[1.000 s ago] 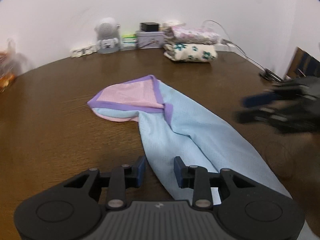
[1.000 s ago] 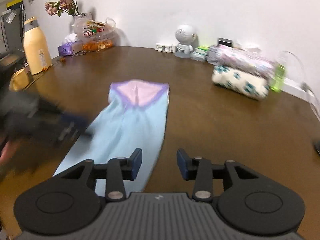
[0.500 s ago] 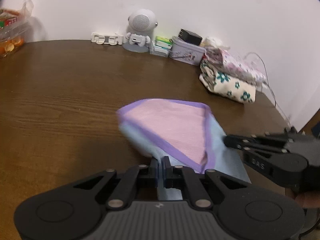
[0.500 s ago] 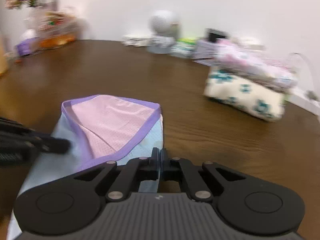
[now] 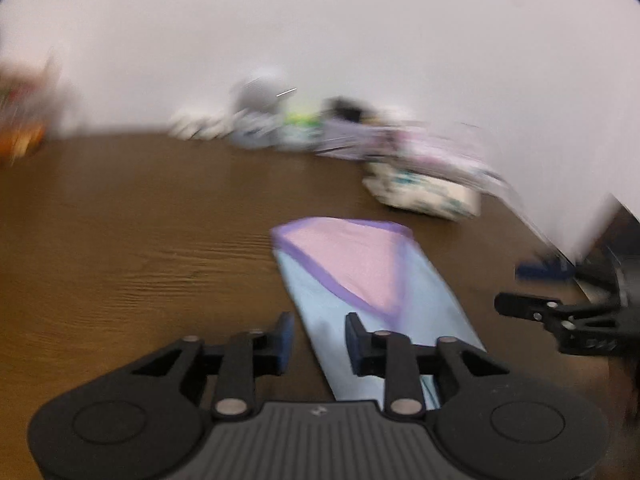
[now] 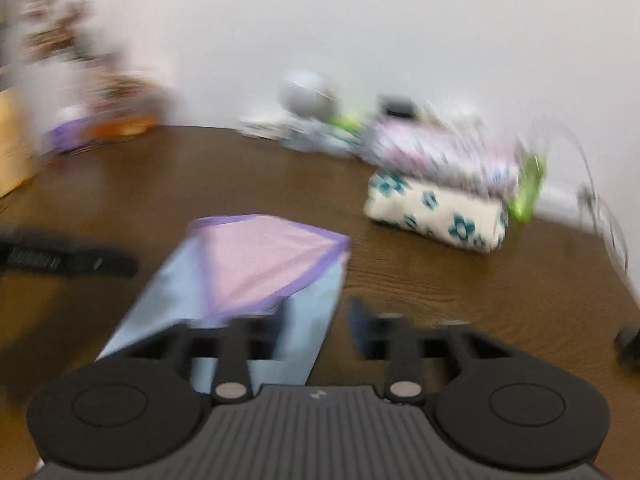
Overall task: Fold clothes
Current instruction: 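Grasp the purple-trimmed armhole with the left gripper while the right gripper pinches it too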
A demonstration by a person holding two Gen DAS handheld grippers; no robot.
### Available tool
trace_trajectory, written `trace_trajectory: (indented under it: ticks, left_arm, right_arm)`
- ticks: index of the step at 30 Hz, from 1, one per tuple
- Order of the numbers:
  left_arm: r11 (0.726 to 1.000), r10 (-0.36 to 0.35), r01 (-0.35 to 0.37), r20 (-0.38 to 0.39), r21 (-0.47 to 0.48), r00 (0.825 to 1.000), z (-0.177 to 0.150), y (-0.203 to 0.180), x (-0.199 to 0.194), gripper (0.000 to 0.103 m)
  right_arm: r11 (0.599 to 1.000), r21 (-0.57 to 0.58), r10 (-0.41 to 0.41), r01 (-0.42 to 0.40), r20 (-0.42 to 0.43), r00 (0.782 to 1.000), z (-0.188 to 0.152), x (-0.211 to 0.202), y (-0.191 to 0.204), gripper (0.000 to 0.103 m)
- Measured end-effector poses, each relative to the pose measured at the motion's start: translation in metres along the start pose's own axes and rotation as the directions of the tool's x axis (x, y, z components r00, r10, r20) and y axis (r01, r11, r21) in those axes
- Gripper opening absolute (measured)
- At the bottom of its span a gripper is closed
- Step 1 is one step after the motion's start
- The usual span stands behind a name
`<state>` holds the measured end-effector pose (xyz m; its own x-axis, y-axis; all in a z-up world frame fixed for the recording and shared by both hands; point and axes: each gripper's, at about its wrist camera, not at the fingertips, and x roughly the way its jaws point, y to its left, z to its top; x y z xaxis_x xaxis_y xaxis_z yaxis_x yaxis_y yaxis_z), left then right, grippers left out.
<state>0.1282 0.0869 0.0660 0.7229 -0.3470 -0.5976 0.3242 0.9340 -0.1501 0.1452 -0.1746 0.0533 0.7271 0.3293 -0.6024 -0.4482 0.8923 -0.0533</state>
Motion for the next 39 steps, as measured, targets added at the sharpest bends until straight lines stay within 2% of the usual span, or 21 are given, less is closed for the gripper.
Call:
trace_trajectory:
  ticks: [1,2,5,7,9,10,12,13,15,17,18,22,23,25,26,27,29,30,33,36,39]
  left_arm:
    - [0.998,-0.027,0.025,0.027,0.06,0.999,-0.015,-0.009,-0.021,0.04]
    - [0.992,-0.054,0.047,0.054,0.118,0.997,-0.03,-0.017,-0.043,0.043]
    - [0.963,-0.178,0.165,0.042,0.212,0.983,-0.08,-0.042,-0.096,0.048]
    - [0.93,-0.282,0.272,0.003,0.245,0.96,-0.112,-0.063,-0.126,0.048]
    - [0.881,-0.371,0.364,-0.037,0.303,0.928,-0.139,-0.087,-0.146,0.048]
    - [0.852,-0.41,0.401,-0.047,0.337,0.911,-0.151,-0.097,-0.155,0.048]
    - [0.823,-0.446,0.434,-0.057,0.367,0.893,-0.165,-0.111,-0.161,0.05]
    - [0.822,-0.444,0.431,-0.055,0.372,0.894,-0.169,-0.115,-0.16,0.052]
    - [0.847,-0.404,0.397,-0.057,0.355,0.913,-0.172,-0.117,-0.15,0.052]
    - [0.86,-0.391,0.396,-0.082,0.321,0.917,-0.171,-0.113,-0.138,0.052]
    - [0.866,-0.387,0.397,-0.096,0.304,0.917,-0.17,-0.111,-0.132,0.052]
    - [0.834,-0.42,0.443,-0.142,0.33,0.896,-0.169,-0.111,-0.124,0.05]
    - [0.827,-0.419,0.446,-0.155,0.341,0.895,-0.17,-0.113,-0.122,0.05]
    - [0.824,-0.395,0.424,-0.156,0.376,0.906,-0.173,-0.117,-0.118,0.049]
    - [0.822,-0.382,0.411,-0.154,0.393,0.911,-0.175,-0.119,-0.117,0.042]
    - [0.823,-0.37,0.399,-0.151,0.404,0.917,-0.176,-0.12,-0.118,0.04]
    - [0.83,-0.364,0.394,-0.152,0.396,0.919,-0.177,-0.12,-0.121,0.017]
    - [0.835,-0.362,0.393,-0.153,0.385,0.919,-0.176,-0.119,-0.121,0.014]
    - [0.834,-0.368,0.404,-0.168,0.375,0.915,-0.178,-0.118,-0.126,0.01]
    - [0.811,-0.382,0.431,-0.201,0.395,0.902,-0.185,-0.123,-0.145,0.009]
    - [0.795,-0.441,0.489,-0.211,0.36,0.872,-0.187,-0.124,-0.167,0.008]
  right_arm:
    - [0.996,-0.086,0.04,-0.038,0.021,0.999,-0.015,-0.027,0.01,0.081]
    - [0.981,-0.178,0.082,-0.074,0.04,0.996,-0.032,-0.055,0.022,0.081]
    - [0.915,-0.355,0.228,-0.19,0.067,0.971,-0.084,-0.121,0.053,0.083]
    - [0.885,-0.382,0.296,-0.268,0.015,0.955,-0.112,-0.149,0.072,0.083]
    - [0.86,-0.379,0.366,-0.341,-0.005,0.93,-0.133,-0.168,0.088,0.083]
    - [0.851,-0.376,0.391,-0.366,-0.012,0.92,-0.139,-0.172,0.093,0.082]
    - [0.834,-0.369,0.433,-0.41,-0.023,0.901,-0.148,-0.177,0.102,0.082]
    - [0.825,-0.365,0.453,-0.432,-0.029,0.891,-0.153,-0.179,0.106,0.081]
    - [0.82,-0.357,0.464,-0.448,-0.045,0.885,-0.155,-0.173,0.107,0.074]
    - [0.816,-0.349,0.471,-0.461,-0.062,0.88,-0.157,-0.165,0.107,0.058]
    - [0.814,-0.344,0.475,-0.468,-0.071,0.877,-0.157,-0.161,0.107,0.055]
    - [0.806,-0.327,0.489,-0.494,-0.104,0.866,-0.16,-0.145,0.107,0.052]
    - [0.804,-0.322,0.494,-0.499,-0.106,0.863,-0.162,-0.145,0.107,0.051]
    - [0.807,-0.31,0.497,-0.503,-0.103,0.861,-0.164,-0.146,0.106,0.05]
    - [0.813,-0.301,0.494,-0.499,-0.098,0.864,-0.164,-0.145,0.105,0.046]
    - [0.818,-0.292,0.491,-0.495,-0.093,0.866,-0.165,-0.145,0.104,0.043]
    - [0.829,-0.274,0.484,-0.487,-0.084,0.871,-0.165,-0.145,0.102,0.02]
    - [0.832,-0.27,0.48,-0.484,-0.084,0.873,-0.165,-0.145,0.102,0.016]
    - [0.837,-0.268,0.471,-0.477,-0.09,0.878,-0.166,-0.149,0.104,0.009]
    - [0.815,-0.284,0.492,-0.505,-0.122,0.862,-0.172,-0.166,0.114,0.008]
    - [0.795,-0.279,0.521,-0.539,-0.14,0.842,-0.175,-0.183,0.121,0.008]
